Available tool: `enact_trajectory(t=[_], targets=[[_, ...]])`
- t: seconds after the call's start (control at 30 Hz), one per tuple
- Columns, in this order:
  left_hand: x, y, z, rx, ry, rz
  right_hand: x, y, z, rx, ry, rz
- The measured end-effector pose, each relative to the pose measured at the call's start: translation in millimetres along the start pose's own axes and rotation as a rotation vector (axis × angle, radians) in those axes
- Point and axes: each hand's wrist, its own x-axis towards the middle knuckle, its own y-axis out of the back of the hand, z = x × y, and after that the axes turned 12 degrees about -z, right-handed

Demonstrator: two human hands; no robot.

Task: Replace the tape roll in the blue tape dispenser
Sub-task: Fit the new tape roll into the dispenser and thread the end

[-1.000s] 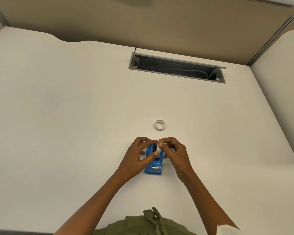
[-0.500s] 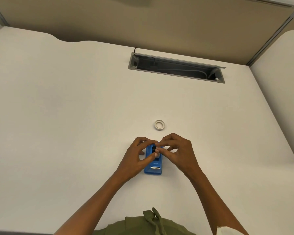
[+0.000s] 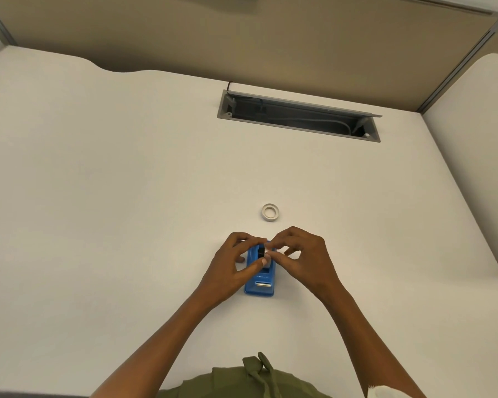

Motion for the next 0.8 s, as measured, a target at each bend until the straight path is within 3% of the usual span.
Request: enact_trajectory(t=[0.43, 0.63, 0.8], targets=[[-0.5, -1.3, 2.9, 0.013, 0.02, -0.011, -1.2, -2.1, -5.1, -0.261, 0.07, -0.003], [-5.8, 4.2, -8.0, 0.106, 0.043, -0.234, -3.1, -5.3, -6.3, -0.364, 0.057, -0.009], [-5.1, 6.7, -17.7, 0.162, 0.068, -0.29, -3.2, -7.8, -2.3, -0.341, 0.026, -0.009]])
